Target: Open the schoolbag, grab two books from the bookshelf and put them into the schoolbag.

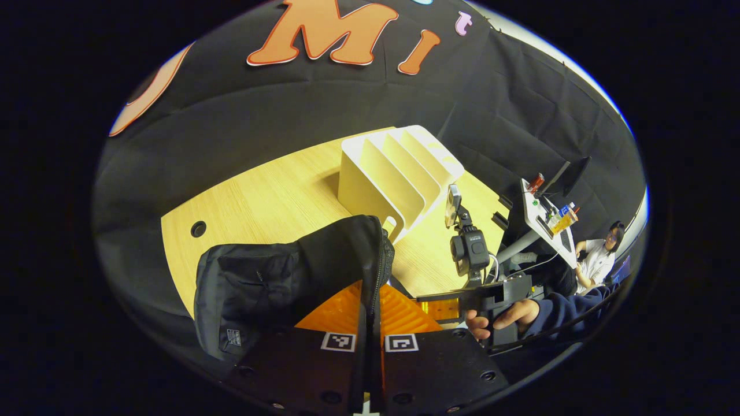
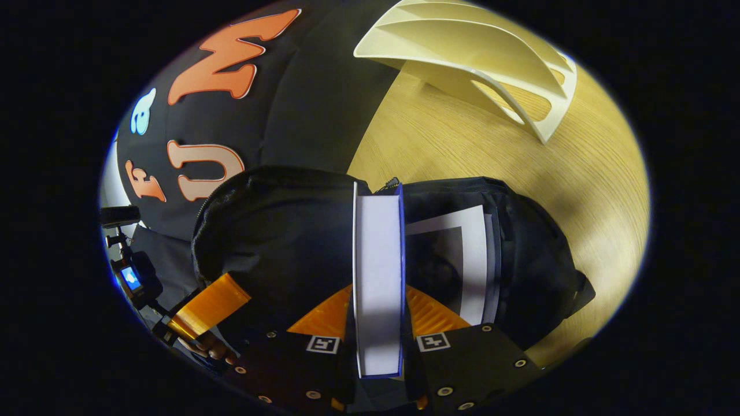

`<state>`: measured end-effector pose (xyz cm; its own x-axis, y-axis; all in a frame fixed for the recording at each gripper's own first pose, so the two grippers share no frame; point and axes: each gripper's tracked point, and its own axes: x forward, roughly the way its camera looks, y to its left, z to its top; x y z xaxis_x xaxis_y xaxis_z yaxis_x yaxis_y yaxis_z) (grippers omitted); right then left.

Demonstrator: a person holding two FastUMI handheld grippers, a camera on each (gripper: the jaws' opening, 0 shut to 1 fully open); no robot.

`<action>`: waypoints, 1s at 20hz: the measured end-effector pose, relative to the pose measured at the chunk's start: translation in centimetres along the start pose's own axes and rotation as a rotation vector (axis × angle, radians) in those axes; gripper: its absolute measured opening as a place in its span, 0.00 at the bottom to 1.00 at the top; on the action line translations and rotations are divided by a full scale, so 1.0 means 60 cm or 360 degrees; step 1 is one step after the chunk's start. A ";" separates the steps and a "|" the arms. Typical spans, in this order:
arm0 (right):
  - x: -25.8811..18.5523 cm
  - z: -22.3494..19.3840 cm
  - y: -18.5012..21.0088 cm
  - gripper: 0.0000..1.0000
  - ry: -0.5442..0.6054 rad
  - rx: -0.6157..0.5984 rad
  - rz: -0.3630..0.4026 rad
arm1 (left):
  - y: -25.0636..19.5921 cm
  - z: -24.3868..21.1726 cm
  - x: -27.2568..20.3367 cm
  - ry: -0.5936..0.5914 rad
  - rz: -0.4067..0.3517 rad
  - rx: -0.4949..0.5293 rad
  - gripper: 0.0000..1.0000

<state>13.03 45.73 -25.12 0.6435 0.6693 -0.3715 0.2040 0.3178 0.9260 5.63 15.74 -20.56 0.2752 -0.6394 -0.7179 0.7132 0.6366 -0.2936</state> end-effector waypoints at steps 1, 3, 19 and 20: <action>0.001 -0.002 -0.013 0.36 0.0023 -0.0016 -0.0065 | 0.003 -0.001 -0.001 -0.0007 0.0010 -0.0014 0.05; 0.006 -0.005 -0.041 0.50 0.0100 -0.0040 -0.0192 | 0.007 -0.004 -0.001 -0.0010 0.0043 -0.0047 0.05; -0.199 0.148 -0.101 0.92 0.0052 -0.0508 -0.0381 | -0.069 -0.033 0.056 0.0065 0.0264 -0.0171 0.23; -0.215 0.162 -0.099 0.92 0.0034 -0.0515 -0.0378 | -0.081 -0.030 0.057 0.0059 0.0262 -0.0174 0.29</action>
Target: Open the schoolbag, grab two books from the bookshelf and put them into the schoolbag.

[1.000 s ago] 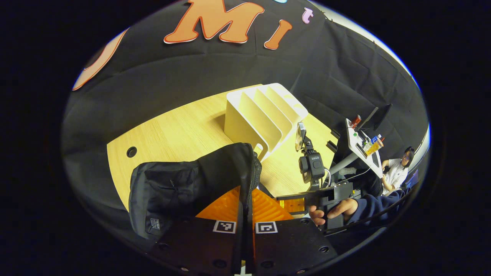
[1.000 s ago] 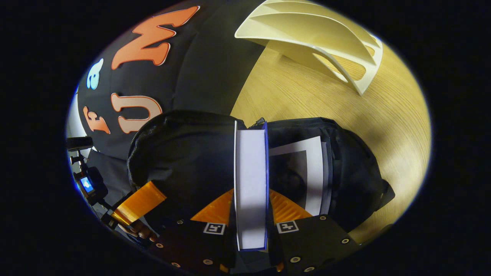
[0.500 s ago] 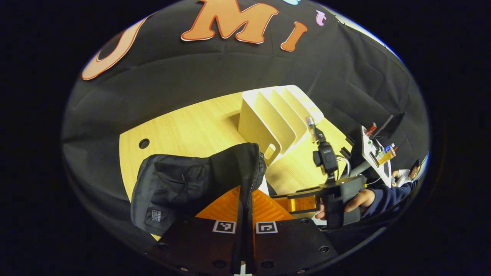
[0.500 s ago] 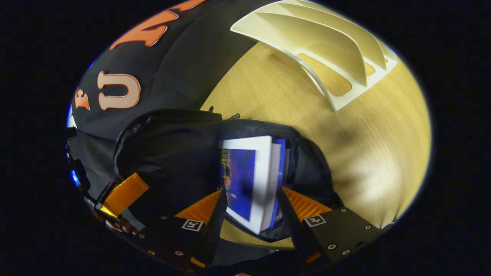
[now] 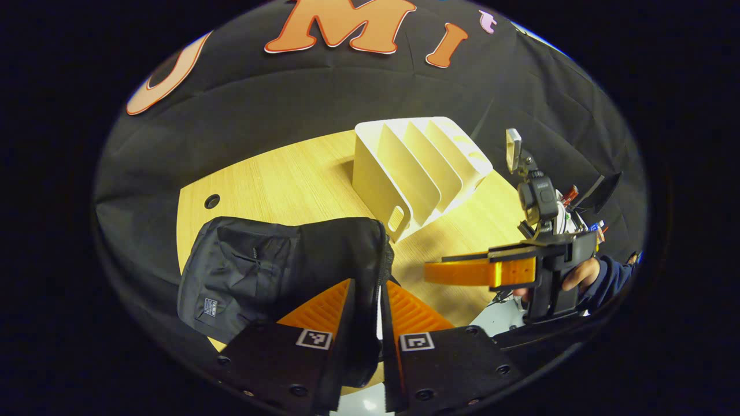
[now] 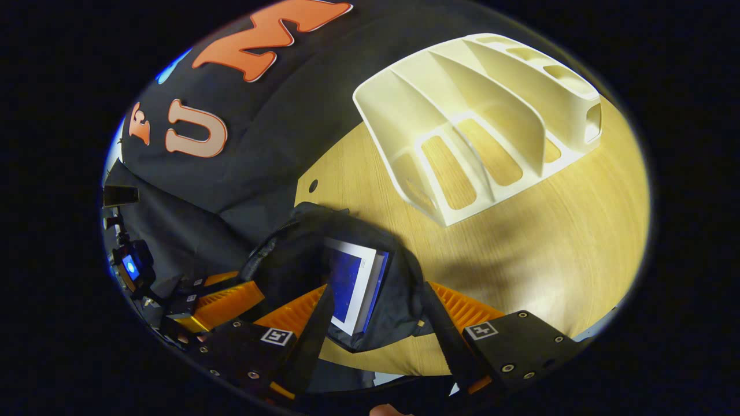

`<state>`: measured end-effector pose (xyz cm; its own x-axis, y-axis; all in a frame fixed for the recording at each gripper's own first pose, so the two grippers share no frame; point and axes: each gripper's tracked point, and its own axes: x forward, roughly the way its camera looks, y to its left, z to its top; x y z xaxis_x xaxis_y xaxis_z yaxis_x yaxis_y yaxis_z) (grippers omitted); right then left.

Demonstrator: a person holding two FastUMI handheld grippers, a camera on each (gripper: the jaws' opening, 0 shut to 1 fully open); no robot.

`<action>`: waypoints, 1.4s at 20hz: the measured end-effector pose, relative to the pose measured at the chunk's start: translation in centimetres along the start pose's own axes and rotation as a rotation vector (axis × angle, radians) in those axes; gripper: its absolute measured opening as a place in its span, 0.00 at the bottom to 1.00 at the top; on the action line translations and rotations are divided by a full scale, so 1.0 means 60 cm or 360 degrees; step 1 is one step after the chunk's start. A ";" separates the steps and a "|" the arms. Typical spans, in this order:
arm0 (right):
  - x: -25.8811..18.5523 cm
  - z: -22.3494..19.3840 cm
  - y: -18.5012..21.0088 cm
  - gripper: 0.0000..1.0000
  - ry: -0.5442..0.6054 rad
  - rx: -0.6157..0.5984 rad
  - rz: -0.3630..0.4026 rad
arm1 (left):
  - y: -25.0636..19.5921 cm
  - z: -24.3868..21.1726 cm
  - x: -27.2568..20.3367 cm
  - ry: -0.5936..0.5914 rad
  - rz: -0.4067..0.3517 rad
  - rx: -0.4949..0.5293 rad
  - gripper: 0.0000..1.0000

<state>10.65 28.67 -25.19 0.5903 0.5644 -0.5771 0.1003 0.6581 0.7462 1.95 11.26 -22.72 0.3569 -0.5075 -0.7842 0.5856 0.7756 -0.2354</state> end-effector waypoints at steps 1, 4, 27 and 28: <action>-0.014 0.012 -0.011 0.93 -0.0021 -0.0013 -0.0009 | -0.011 0.000 -0.001 -0.0008 -0.0014 -0.0007 0.36; -0.060 0.053 -0.042 0.93 -0.0100 -0.0099 -0.0056 | -0.041 0.018 0.003 -0.0053 -0.0010 -0.0029 0.52; -0.402 0.338 -0.009 0.95 -0.1079 -0.1120 -0.0198 | -0.224 0.262 -0.091 -0.1202 0.0581 -0.0063 0.98; -0.412 0.334 -0.006 0.94 -0.1106 -0.1136 -0.0172 | -0.224 0.265 -0.096 -0.1247 0.0604 -0.0076 0.97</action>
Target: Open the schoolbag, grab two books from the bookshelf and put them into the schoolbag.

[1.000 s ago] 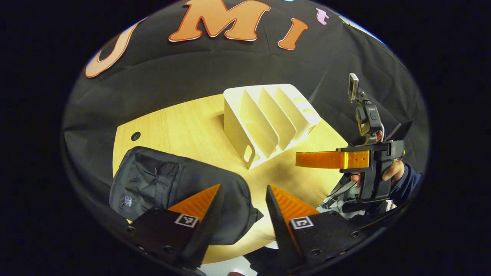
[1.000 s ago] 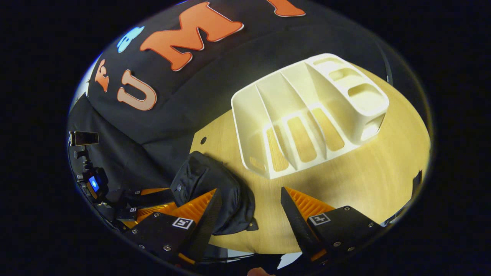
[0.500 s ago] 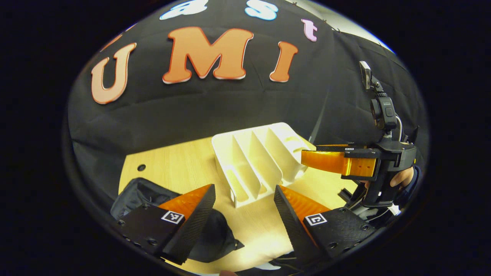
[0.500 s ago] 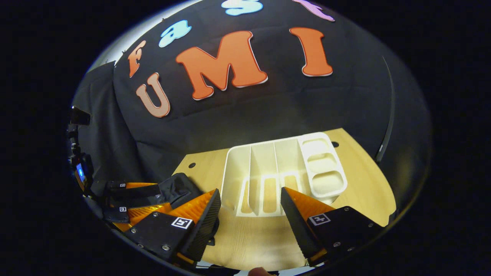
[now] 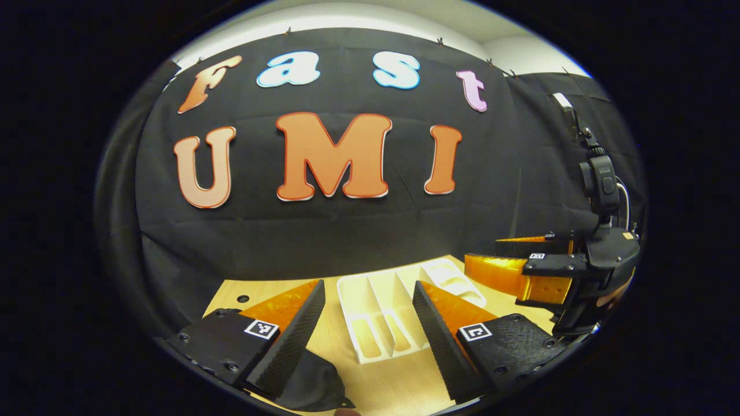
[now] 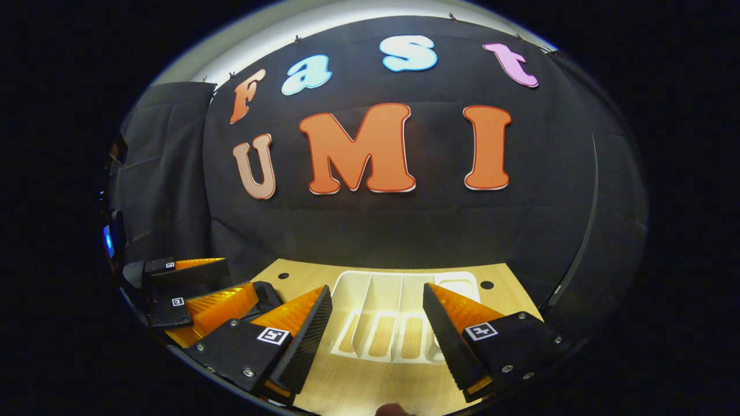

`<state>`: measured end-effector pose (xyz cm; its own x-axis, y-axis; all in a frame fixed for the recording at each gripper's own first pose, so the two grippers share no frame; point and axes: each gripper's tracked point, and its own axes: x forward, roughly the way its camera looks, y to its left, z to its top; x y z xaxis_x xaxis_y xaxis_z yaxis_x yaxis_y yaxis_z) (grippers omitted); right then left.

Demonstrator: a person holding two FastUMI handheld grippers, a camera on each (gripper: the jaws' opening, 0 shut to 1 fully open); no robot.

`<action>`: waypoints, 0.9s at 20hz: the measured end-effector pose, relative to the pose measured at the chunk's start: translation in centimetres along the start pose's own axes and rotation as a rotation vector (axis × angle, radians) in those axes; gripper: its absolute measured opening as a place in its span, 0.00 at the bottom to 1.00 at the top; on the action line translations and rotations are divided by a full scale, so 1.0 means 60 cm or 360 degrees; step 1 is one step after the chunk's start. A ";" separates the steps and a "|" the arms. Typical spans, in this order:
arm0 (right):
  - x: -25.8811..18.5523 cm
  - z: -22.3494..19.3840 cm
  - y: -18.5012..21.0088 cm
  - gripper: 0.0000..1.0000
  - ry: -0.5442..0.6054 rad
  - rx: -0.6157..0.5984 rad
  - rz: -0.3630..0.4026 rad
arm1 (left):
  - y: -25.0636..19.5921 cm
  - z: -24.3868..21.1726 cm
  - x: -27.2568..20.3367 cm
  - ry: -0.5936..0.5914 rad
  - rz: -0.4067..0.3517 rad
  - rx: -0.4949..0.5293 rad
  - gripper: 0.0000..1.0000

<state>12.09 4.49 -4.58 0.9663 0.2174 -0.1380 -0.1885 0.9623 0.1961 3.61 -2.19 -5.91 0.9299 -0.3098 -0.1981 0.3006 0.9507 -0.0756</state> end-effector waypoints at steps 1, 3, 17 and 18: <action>-0.006 0.001 -0.002 0.94 -0.0031 0.0000 0.0006 | 0.004 0.006 0.001 -0.0042 0.0043 -0.0014 0.98; -0.010 0.004 0.000 0.94 -0.0072 -0.0011 0.0025 | 0.011 0.010 0.005 -0.0116 0.0129 -0.0051 0.98; 0.006 -0.022 0.029 0.94 -0.0096 -0.0094 0.0040 | 0.044 0.023 0.001 -0.0238 0.0343 -0.0148 0.97; 0.007 -0.025 0.029 0.94 -0.0100 -0.0089 0.0040 | 0.045 0.023 0.004 -0.0233 0.0340 -0.0143 0.98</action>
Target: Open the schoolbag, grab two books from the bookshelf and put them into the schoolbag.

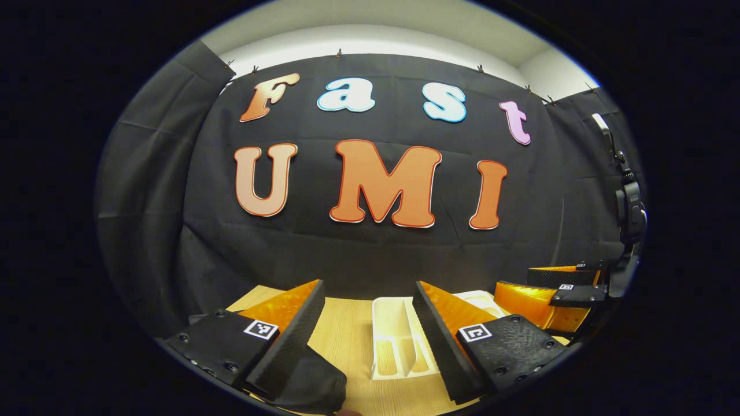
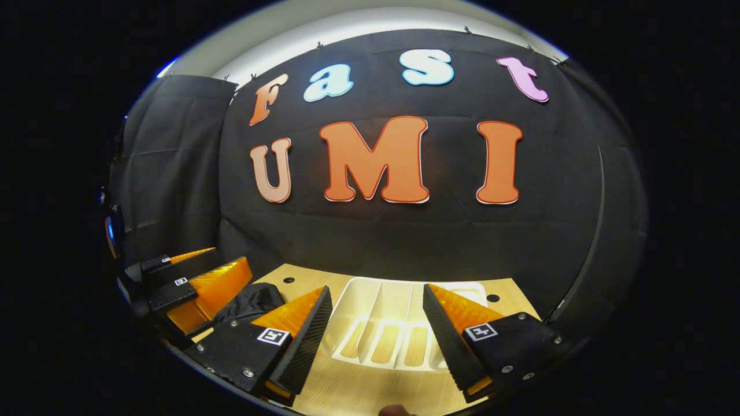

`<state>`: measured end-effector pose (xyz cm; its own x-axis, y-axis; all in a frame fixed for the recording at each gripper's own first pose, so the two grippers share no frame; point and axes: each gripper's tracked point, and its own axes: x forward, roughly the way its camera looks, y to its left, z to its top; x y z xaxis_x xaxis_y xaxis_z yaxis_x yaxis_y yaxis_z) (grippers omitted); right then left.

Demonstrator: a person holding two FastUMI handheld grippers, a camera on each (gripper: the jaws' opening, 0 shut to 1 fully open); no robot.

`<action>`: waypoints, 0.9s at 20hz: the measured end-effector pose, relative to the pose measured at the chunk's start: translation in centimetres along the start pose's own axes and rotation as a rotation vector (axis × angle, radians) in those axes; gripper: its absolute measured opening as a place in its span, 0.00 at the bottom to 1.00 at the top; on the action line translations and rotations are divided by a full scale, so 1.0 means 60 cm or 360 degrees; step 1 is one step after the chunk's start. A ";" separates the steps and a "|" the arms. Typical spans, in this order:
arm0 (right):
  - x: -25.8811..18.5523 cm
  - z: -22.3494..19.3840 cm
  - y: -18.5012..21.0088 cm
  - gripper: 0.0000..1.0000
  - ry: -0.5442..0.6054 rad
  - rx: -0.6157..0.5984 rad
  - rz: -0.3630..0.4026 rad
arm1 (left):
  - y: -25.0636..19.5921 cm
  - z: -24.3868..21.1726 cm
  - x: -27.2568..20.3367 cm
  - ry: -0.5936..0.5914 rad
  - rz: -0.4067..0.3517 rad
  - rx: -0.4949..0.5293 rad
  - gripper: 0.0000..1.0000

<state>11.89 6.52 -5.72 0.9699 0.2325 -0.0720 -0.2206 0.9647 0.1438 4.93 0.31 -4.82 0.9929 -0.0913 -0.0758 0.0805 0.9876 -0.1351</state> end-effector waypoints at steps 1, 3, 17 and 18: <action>0.000 0.000 0.001 0.94 0.0000 0.0003 -0.0003 | 0.002 0.000 0.001 0.0000 0.0005 0.0011 0.98; 0.002 -0.005 0.000 0.94 0.0009 0.0007 -0.0022 | 0.004 0.002 0.001 0.0005 0.0003 0.0030 0.98; -0.007 -0.018 -0.030 0.94 -0.0008 0.0046 -0.0097 | -0.001 0.008 0.010 -0.0033 -0.0016 0.0076 0.97; -0.008 -0.018 -0.031 0.94 -0.0011 0.0046 -0.0100 | 0.001 0.007 0.011 -0.0031 -0.0008 0.0075 0.95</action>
<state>11.74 4.77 -7.05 0.9824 0.1707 -0.0752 -0.1563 0.9734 0.1677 5.60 0.37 -4.46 0.9939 -0.0945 -0.0562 0.0893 0.9920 -0.0890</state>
